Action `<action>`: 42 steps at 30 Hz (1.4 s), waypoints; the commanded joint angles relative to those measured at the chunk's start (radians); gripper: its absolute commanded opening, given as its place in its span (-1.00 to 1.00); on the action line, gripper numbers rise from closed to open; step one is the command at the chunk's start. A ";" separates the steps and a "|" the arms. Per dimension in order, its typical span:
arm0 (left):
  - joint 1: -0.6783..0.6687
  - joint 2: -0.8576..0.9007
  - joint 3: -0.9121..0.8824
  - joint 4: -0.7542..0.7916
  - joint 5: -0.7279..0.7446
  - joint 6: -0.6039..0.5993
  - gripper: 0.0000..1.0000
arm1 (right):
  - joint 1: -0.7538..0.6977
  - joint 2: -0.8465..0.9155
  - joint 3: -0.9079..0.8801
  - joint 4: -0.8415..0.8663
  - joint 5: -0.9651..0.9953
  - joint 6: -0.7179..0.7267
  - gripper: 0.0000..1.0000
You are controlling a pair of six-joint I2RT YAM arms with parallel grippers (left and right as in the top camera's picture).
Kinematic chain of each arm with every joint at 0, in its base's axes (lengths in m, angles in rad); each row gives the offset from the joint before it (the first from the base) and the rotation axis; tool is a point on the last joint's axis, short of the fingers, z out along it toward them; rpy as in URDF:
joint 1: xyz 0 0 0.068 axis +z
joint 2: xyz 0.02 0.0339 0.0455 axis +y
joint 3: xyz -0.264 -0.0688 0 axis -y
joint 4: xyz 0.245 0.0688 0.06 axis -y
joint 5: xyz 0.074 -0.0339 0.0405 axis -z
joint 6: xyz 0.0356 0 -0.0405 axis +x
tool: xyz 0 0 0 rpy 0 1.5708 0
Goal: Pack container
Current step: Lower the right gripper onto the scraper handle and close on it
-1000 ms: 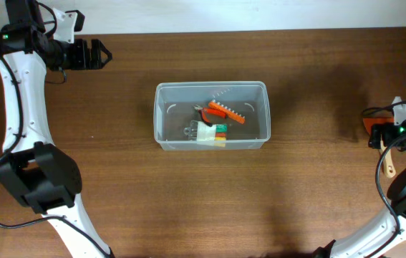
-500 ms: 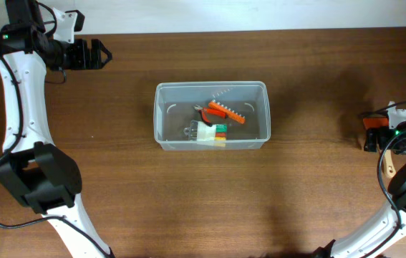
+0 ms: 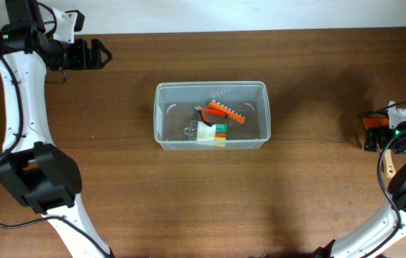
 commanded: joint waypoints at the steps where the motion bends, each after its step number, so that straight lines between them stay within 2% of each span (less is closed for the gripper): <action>1: 0.003 -0.001 0.016 0.001 0.000 -0.009 0.99 | -0.002 0.013 0.000 -0.001 0.013 -0.031 0.97; 42: 0.003 -0.001 0.016 0.001 0.000 -0.009 0.99 | -0.006 0.047 0.000 0.001 0.005 -0.045 0.97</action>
